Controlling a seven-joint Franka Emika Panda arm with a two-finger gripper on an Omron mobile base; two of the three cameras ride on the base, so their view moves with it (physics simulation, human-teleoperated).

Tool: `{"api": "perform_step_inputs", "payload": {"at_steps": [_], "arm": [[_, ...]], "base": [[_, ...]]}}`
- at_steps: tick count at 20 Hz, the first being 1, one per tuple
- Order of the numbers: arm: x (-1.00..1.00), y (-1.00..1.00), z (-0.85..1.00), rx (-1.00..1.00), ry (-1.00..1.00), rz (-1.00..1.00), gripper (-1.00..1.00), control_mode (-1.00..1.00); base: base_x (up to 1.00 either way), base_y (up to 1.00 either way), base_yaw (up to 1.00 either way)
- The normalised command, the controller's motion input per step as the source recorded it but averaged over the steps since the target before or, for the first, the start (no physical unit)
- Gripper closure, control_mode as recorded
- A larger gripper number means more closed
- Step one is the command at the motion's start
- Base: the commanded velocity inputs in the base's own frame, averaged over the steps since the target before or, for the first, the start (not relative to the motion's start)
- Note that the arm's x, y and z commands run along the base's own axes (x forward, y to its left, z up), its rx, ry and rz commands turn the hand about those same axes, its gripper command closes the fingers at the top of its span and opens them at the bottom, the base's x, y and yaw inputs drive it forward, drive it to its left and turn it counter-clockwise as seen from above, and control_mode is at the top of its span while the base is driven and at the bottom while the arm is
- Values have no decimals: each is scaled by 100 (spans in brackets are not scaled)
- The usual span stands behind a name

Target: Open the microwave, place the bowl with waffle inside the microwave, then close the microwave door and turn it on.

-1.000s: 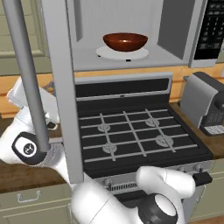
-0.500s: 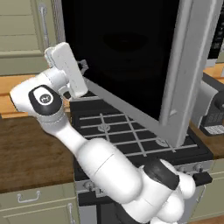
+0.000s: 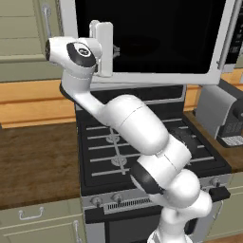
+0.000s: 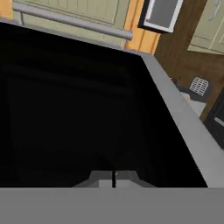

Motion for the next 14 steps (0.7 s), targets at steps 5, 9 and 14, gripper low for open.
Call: {"api": "perform_step_inputs", "payload": {"at_steps": [5,9,14], "arm": [[100,-100,51,23,44,0,100,-100],[100,-100,37,21,39,1,100,-100],[68,-100,3,28,13,11,100,-100]], "base": [[0,0,0],[0,0,0],[0,0,0]]}}
